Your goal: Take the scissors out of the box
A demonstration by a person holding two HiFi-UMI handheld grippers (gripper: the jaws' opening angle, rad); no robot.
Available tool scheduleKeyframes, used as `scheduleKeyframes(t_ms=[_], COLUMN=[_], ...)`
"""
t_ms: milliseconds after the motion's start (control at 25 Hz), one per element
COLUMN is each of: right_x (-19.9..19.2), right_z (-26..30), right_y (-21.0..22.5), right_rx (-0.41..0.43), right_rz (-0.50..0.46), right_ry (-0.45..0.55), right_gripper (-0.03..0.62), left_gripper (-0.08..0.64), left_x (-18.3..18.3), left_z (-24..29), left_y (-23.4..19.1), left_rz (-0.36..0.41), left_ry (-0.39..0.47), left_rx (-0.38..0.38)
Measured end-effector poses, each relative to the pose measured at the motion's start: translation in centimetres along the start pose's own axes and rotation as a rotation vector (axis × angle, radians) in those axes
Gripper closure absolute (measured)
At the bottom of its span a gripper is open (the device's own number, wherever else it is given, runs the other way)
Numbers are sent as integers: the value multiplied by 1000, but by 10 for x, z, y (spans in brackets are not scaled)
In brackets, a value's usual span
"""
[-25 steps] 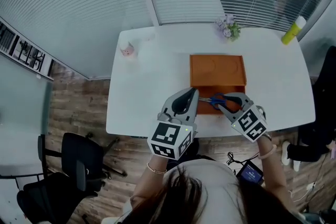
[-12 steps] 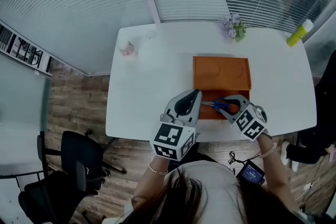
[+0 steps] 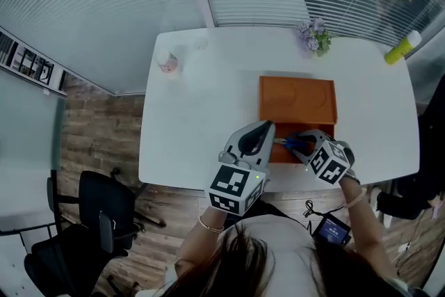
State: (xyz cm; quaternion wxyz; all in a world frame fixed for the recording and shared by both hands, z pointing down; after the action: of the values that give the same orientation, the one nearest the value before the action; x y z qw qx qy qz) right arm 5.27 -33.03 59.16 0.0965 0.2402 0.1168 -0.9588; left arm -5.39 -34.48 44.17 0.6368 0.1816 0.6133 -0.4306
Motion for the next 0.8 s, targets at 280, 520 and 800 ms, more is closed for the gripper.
scheduleKeyframes(t_ms=[280,520,800], right_x=[-7,-11,-11], right_z=[10,18,20], right_y=[-3,-1,-4], right_rx=[34,52,99], right_rz=[-35,-64,-29], right_ry=[-61,-103,-110], right_gripper=[437,434,459], left_gripper=[543,543,543], left_x=[-6,-5,-5], left_z=[0,2,2], left_y=[-5,-9,-6], left_rz=[-27,-41,-44], left_ry=[-9,-7,-3], left_rx=[5,-1,-8])
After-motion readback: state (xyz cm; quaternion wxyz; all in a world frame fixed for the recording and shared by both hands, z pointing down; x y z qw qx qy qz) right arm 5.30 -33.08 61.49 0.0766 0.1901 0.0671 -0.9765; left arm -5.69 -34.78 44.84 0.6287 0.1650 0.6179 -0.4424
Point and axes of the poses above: the fingertips, and each gripper's own axes: z forward along the fingers, y to its right, x out of its top, the point moved 2 cm from there along -z, backward along the fingers, and after that the axes turned 5 degrees about -x, right-handed, at the moved point
